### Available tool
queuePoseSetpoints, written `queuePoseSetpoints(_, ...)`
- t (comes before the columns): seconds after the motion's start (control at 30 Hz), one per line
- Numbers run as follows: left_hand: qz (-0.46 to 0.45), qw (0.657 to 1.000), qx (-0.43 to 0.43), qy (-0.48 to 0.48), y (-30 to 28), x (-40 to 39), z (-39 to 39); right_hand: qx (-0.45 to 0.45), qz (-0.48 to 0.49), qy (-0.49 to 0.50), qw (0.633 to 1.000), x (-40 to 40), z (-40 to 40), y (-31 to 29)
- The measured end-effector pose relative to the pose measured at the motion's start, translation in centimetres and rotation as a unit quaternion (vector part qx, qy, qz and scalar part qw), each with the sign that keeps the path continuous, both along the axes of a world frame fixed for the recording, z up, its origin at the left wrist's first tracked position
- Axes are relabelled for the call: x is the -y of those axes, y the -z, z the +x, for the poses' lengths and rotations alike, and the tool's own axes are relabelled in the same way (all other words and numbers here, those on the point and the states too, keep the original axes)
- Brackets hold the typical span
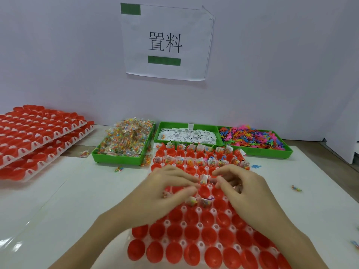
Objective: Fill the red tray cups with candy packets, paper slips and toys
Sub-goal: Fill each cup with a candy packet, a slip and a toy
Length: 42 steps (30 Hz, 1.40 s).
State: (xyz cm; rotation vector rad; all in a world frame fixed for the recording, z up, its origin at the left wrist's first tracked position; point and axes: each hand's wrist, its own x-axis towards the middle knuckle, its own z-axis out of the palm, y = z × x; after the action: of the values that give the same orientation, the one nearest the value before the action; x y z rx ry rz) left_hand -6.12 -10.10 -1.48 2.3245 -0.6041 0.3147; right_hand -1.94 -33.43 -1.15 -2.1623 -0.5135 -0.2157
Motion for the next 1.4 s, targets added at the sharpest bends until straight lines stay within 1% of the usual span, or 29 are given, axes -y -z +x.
queuePoseSetpoints(0.03,-0.039,0.999,0.007,-0.024,-0.2,-0.8,0.4,0.001,0.005,-0.001,1.000,0.0,0.0,-0.1)
queuePoseSetpoints(0.07,-0.059,0.996,0.028,-0.061,-0.2,-1.8,0.8,0.000,0.010,-0.001,1.000,0.0,0.0,-0.2)
queuePoseSetpoints(0.1,-0.052,0.990,0.063,-0.116,0.0,-3.0,1.2,-0.002,0.014,-0.002,1.000,0.0,-0.1,-0.2)
queuePoseSetpoints(0.13,-0.016,0.978,0.103,-0.180,0.3,-4.2,1.6,-0.001,0.017,-0.004,1.000,0.0,-0.1,-0.3)
queuePoseSetpoints(0.17,0.042,0.961,0.127,-0.241,0.7,-5.6,2.1,0.000,0.018,-0.005,1.000,0.0,-0.2,-0.4)
queuePoseSetpoints(0.2,0.103,0.945,0.116,-0.289,1.3,-7.0,2.4,0.001,0.021,-0.006,1.000,0.0,-0.3,-0.5)
queuePoseSetpoints(0.27,0.189,0.923,0.028,-0.335,2.3,-9.3,2.6,0.008,0.025,-0.007,1.000,0.0,-0.3,-0.6)
queuePoseSetpoints(0.3,0.210,0.917,-0.010,-0.339,2.8,-10.2,2.7,0.013,0.026,-0.008,1.000,0.0,-0.4,-0.7)
queuePoseSetpoints(0.33,0.222,0.915,-0.025,-0.337,3.3,-10.8,2.9,0.015,0.026,-0.009,1.000,0.0,-0.4,-0.7)
queuePoseSetpoints(0.37,0.220,0.916,-0.017,-0.334,3.7,-11.3,3.1,0.015,0.025,-0.010,1.000,0.0,-0.4,-0.7)
queuePoseSetpoints(0.43,0.202,0.918,0.031,-0.340,4.2,-11.8,3.6,0.017,0.023,-0.012,1.000,0.1,-0.4,-0.7)
queuePoseSetpoints(0.5,0.198,0.912,0.101,-0.346,4.4,-11.9,4.2,0.020,0.024,-0.009,0.999,0.2,-0.4,-0.7)
queuePoseSetpoints(0.57,0.177,0.914,0.137,-0.339,4.6,-11.8,4.5,0.020,0.026,-0.006,0.999,0.3,-0.3,-0.6)
queuePoseSetpoints(0.67,0.145,0.918,0.163,-0.332,4.9,-12.0,4.7,0.022,0.031,-0.005,0.999,0.4,-0.2,-0.6)
queuePoseSetpoints(0.8,0.136,0.917,0.186,-0.326,5.1,-12.5,4.7,0.027,0.027,-0.007,0.999,0.4,-0.3,-0.6)
queuePoseSetpoints(0.97,0.123,0.909,0.241,-0.316,4.8,-12.6,4.7,0.018,0.036,-0.006,0.999,0.4,-0.2,-0.6)
queuePoseSetpoints(1.17,0.155,0.921,0.214,-0.285,5.4,-12.9,5.0,0.015,0.046,-0.004,0.999,0.2,-0.3,-0.5)
queuePoseSetpoints(1.4,0.099,0.934,0.193,-0.284,4.8,-12.6,4.3,0.016,0.038,-0.004,0.999,0.3,-0.3,-0.5)
